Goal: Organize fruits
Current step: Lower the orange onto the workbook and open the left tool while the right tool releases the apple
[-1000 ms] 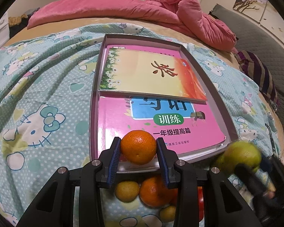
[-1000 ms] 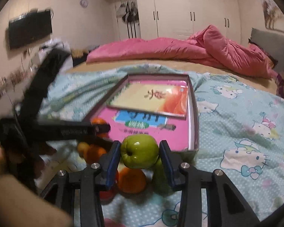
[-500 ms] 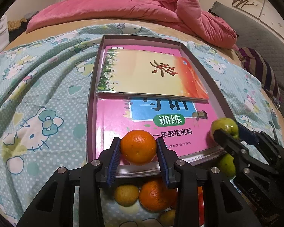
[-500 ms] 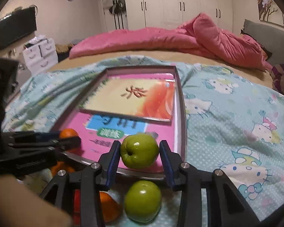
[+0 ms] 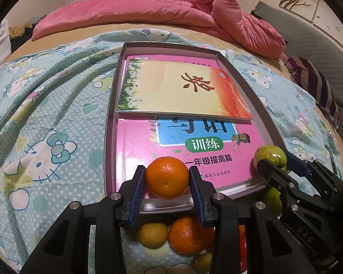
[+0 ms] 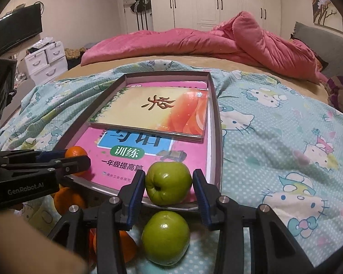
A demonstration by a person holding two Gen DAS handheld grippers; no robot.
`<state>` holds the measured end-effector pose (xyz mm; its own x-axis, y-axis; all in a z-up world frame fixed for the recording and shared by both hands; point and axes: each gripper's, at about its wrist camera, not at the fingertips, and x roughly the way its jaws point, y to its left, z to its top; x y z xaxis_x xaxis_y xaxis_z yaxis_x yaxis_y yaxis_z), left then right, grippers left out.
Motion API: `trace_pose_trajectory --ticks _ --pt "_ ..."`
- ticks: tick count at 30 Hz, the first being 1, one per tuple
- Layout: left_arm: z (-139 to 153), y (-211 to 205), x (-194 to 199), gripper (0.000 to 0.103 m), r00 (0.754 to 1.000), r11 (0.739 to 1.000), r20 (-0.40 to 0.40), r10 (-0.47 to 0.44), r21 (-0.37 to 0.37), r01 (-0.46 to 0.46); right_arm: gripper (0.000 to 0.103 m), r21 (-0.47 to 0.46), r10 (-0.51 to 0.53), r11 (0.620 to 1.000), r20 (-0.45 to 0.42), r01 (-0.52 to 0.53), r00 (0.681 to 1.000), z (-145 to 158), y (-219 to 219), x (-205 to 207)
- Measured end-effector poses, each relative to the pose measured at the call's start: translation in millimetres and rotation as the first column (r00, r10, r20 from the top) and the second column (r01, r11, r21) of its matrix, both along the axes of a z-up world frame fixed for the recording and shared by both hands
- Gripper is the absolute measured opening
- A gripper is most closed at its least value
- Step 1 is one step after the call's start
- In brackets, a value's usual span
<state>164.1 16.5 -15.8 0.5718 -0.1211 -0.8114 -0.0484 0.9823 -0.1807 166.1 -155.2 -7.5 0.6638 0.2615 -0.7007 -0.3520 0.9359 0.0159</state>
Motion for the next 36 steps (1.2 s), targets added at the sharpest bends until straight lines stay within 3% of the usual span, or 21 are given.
trace_pose_trajectory --ticks 4,9,16,29,31,36 --pt "0 0 -1 0.042 1.000 1.000 -0.001 -0.003 -0.004 0.003 0.044 0.016 -0.001 1.000 -0.004 0.001 1.000 2 -3 -2" --pt "2 2 -3 0.048 1.000 1.000 0.004 -0.007 -0.004 0.007 0.052 0.028 0.005 1.000 0.005 -0.005 1.000 6 -4 -6" --pt "6 1 -9 0.056 1.000 1.000 0.016 -0.016 -0.004 0.016 0.052 0.045 0.007 0.999 0.018 -0.007 1.000 11 -6 -11" --pt "21 1 -22 0.058 0.998 1.000 0.063 -0.014 -0.008 0.015 0.066 0.090 0.009 0.996 0.072 -0.016 0.997 27 -12 -23" --pt "23 2 -25 0.068 0.997 1.000 0.073 -0.009 0.001 0.009 0.066 0.094 0.011 0.995 0.079 -0.018 0.997 30 -13 -25" --pt "33 8 -33 0.070 0.994 1.000 0.107 0.008 -0.014 -0.006 0.070 0.106 0.010 0.994 0.096 -0.021 0.995 36 -17 -31"
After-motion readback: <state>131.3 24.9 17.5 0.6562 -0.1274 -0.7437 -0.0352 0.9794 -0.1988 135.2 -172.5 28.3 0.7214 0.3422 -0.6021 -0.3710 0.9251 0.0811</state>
